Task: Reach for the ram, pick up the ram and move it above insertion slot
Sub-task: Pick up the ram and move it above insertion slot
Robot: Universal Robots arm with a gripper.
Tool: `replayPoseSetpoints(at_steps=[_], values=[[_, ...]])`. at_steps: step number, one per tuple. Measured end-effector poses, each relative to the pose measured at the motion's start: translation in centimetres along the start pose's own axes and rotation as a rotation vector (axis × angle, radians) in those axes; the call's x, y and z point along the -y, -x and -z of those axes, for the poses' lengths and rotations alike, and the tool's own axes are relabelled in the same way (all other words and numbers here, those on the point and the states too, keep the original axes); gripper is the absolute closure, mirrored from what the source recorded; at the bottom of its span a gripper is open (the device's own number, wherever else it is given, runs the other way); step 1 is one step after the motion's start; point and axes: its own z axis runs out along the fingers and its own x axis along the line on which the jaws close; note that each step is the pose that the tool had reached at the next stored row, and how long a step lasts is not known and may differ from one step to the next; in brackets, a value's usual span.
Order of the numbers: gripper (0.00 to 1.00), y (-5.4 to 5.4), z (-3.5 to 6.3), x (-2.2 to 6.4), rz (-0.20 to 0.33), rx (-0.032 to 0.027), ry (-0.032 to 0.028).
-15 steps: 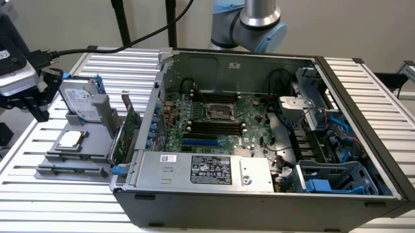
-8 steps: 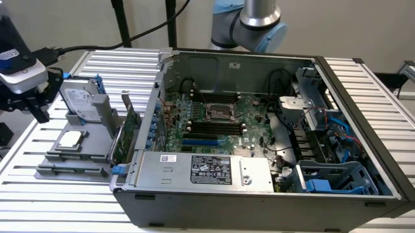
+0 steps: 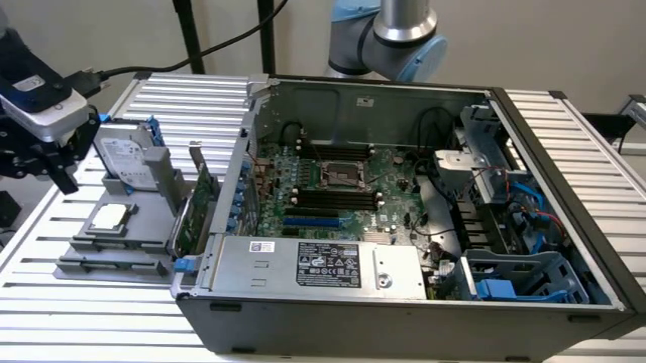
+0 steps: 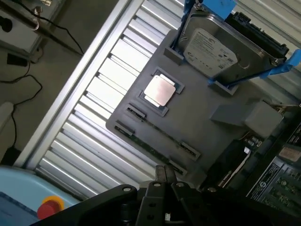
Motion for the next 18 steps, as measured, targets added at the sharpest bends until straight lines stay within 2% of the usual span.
replayPoseSetpoints(at_steps=[18], values=[[0.89,0.0,-1.19,0.02,0.326,-0.0058,-0.001]])
